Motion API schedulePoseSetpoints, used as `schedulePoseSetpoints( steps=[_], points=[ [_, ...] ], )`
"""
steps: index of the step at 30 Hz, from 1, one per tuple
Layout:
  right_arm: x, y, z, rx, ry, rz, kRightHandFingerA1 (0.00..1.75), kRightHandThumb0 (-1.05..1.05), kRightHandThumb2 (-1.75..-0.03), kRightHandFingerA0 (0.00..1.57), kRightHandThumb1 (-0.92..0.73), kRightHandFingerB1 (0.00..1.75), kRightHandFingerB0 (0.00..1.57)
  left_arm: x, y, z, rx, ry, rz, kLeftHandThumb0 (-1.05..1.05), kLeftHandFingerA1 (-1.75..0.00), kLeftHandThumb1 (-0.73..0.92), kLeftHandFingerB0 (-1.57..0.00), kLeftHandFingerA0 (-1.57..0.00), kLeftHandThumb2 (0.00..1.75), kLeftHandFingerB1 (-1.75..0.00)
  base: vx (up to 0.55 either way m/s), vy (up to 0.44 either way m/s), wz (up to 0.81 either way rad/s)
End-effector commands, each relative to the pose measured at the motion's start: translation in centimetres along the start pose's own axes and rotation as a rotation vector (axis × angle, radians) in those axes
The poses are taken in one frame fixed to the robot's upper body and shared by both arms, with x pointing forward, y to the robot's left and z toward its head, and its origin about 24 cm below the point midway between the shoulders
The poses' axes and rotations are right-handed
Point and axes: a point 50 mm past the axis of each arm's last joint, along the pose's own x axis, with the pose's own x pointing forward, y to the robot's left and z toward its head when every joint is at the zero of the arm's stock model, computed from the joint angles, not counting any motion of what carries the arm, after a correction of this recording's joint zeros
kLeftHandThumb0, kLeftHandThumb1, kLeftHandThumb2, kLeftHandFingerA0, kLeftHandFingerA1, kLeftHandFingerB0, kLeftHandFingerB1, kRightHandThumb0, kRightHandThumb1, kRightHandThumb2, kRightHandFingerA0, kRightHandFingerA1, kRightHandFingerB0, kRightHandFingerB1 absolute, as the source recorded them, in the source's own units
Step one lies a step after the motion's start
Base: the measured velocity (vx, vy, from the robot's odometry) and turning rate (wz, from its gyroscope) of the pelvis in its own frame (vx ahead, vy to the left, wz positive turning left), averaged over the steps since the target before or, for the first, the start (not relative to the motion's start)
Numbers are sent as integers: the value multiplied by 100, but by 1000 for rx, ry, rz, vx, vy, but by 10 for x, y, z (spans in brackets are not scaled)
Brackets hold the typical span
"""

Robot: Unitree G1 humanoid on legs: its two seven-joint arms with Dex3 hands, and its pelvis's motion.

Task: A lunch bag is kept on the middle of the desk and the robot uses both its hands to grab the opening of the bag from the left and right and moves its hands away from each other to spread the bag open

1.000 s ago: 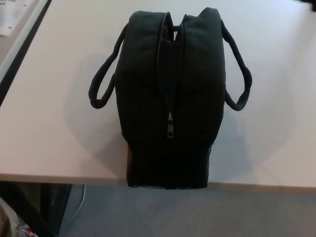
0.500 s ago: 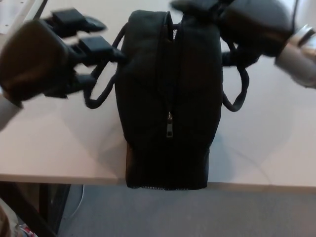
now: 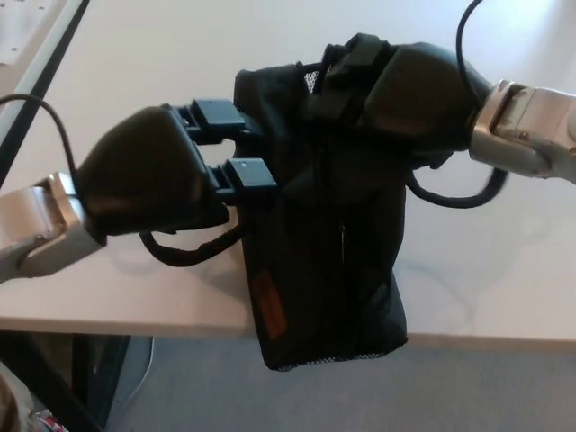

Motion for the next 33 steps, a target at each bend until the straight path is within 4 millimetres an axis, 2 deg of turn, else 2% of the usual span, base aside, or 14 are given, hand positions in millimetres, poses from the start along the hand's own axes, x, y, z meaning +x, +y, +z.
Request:
schedulePoseSetpoints(
  steps=[1,12,15,16,20,21,23,24,25,26,27,28,32,33],
  points=[
    [4,21,22,-176,-215,82,56,-51,-60,61,-65,41,57,23,-10,29,81,-281,148,-11,-41,55,-77,-50,57,-80,0,0,0],
    [23,15,35,-175,-233,33,106,-37,-56,64,-57,66,64,36,-38,59,-34,-295,162,-15,-43,53,-77,-50,56,-75,0,0,0],
    [26,11,36,-163,-230,12,116,-39,-58,72,-58,67,70,33,-58,69,-107,-250,159,-16,-52,51,-83,-77,56,-67,0,0,0],
    [25,11,36,-123,-223,3,125,-40,-58,78,-53,76,76,30,-67,74,-155,-214,159,-20,-75,53,-90,-99,56,-70,0,0,0],
    [22,10,33,-105,-206,-21,121,-40,-57,86,-56,76,80,20,-84,82,-184,-129,153,-21,-139,47,-93,-106,77,-96,0,0,0],
    [19,10,30,-73,-180,-50,136,-39,-58,95,-55,89,88,10,-93,86,-224,-56,151,-17,-173,23,-83,-101,116,-157,0,0,0],
    [16,10,27,-38,-152,-88,144,-37,-59,98,-54,106,88,1,-100,88,-243,9,152,-19,-141,22,-113,-131,108,-133,0,0,0],
    [11,10,22,-7,-126,-112,156,-36,-61,94,-56,120,85,-8,-106,89,-267,85,157,-10,-175,25,-80,-100,121,-175,0,0,0],
    [6,10,18,19,-102,-129,156,-36,-61,94,-56,120,85,-17,-111,91,-295,163,161,-10,-175,25,-80,-100,121,-175,0,0,0],
    [0,10,13,64,-71,-158,159,-33,-60,93,-52,127,85,-27,-116,91,-321,235,151,-13,-148,35,-115,-129,112,-140,0,0,0],
    [-2,10,12,82,-59,-170,159,-33,-60,93,-52,127,85,-30,-117,90,-330,260,148,-13,-148,35,-115,-129,112,-140,0,0,0],
    [-12,9,5,92,-41,-193,167,-34,-59,90,-52,145,78,-46,-121,89,-369,336,117,-9,-175,39,-80,-96,120,-171,0,0,0],
    [-37,11,-12,125,21,-217,167,-28,-58,90,-55,156,76,-86,-125,86,-387,468,66,-7,-174,34,-88,-99,131,-159,0,0,0],
    [-55,15,-20,141,52,-219,169,-26,-57,84,-55,155,73,-106,-124,87,-387,511,25,-13,-141,39,-108,-128,118,-126,0,0,0]
  ],
)
